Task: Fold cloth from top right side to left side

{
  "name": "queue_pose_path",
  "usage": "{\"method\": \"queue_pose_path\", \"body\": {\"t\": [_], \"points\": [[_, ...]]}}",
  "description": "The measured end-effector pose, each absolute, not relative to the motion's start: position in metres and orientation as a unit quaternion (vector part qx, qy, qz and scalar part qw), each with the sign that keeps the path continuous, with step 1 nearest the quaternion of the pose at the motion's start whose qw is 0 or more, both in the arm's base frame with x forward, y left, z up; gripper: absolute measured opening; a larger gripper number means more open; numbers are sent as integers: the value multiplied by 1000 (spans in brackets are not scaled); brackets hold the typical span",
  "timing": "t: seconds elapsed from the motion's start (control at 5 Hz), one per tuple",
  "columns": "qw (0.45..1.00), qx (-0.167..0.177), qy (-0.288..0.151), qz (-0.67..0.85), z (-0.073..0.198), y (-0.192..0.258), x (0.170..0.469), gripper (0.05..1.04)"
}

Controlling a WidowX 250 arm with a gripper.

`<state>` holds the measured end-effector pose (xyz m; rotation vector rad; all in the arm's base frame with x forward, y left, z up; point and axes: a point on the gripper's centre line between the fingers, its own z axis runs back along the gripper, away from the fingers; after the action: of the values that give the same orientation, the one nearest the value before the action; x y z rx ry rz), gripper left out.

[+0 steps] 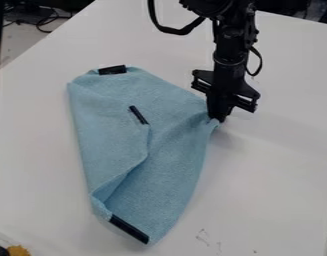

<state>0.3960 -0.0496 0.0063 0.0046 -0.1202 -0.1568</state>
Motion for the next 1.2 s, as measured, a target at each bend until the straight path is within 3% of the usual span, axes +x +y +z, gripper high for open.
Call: {"method": "queue_pose_path", "body": {"t": [0.2,0.4,0.8,1.2], "points": [[996,24,-53,-65,11,-51,395,65],[995,32,-80,-41,38,-47,399,63],[987,33,-139,79,74,22,379,63],[970,19,-155,187,65,82,329,62]]}}
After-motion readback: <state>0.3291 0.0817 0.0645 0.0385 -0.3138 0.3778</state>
